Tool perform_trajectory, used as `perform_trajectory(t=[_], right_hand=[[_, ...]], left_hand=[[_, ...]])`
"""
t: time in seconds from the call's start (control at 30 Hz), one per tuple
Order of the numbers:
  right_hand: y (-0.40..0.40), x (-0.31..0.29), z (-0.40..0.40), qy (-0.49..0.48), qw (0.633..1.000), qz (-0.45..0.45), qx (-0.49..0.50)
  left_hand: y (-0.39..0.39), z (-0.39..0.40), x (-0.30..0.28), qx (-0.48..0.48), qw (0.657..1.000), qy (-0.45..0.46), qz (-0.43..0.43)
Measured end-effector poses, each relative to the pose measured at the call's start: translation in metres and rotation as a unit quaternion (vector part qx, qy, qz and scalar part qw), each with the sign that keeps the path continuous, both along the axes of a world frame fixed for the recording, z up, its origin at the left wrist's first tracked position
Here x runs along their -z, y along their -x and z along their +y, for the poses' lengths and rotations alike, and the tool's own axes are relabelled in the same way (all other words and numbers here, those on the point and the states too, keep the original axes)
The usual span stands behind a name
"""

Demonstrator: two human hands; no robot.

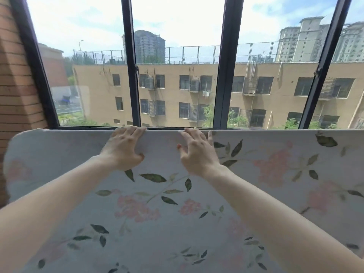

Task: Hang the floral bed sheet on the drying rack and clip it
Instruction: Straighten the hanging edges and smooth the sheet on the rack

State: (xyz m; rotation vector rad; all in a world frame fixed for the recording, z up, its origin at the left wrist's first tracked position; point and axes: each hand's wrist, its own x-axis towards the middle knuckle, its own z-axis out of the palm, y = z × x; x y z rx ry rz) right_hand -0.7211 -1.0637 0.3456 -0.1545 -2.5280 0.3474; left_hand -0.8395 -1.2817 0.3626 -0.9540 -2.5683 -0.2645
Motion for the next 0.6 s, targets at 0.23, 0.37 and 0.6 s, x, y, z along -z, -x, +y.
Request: perform_trajectory(t=[0.23, 0.37, 0.6], right_hand=[[0.030, -0.004, -0.036, 0.005, 0.994, -0.019, 0.111], [0.046, -0.008, -0.056, 0.038, 0.983, -0.027, 0.178], [0.049, 0.008, -0.083, 0.035, 0.975, -0.025, 0.216]], left_hand=[[0.046, -0.096, -0.013, -0.036, 0.999, -0.003, -0.010], [0.092, -0.178, -0.009, -0.113, 0.994, 0.006, -0.007], [0.114, -0.210, 0.021, -0.126, 0.990, 0.013, 0.056]])
